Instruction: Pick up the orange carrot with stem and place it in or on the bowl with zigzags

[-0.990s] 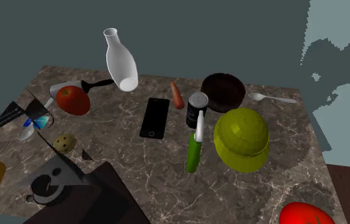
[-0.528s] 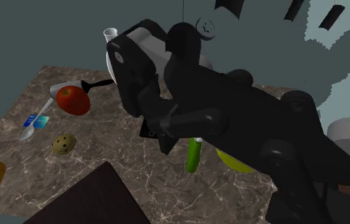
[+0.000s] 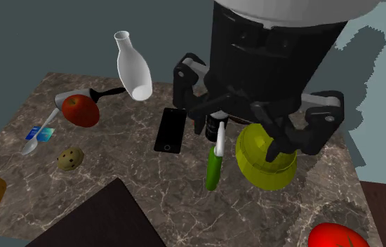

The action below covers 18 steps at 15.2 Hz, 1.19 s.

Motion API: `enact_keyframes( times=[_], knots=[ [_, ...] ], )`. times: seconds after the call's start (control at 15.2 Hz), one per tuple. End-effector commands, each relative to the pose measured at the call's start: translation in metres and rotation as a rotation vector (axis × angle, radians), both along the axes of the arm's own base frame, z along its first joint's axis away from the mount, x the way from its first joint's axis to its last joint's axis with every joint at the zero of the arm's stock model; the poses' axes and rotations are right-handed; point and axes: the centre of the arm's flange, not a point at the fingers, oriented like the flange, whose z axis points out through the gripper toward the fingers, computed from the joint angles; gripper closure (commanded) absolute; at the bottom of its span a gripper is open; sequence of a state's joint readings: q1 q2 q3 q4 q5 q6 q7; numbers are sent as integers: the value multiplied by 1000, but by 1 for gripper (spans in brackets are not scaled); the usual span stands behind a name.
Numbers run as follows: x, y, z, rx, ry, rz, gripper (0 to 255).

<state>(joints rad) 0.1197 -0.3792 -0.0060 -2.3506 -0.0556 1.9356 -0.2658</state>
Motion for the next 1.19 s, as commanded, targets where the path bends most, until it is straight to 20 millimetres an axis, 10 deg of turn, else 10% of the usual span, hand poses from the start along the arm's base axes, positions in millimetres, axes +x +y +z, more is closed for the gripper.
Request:
enact_keyframes(
  times=[0.0,1.12],
  knots=[
    [16,13,-19,2,0,39,0],
    [123,141,-166,12,4,358,0]
  ],
)
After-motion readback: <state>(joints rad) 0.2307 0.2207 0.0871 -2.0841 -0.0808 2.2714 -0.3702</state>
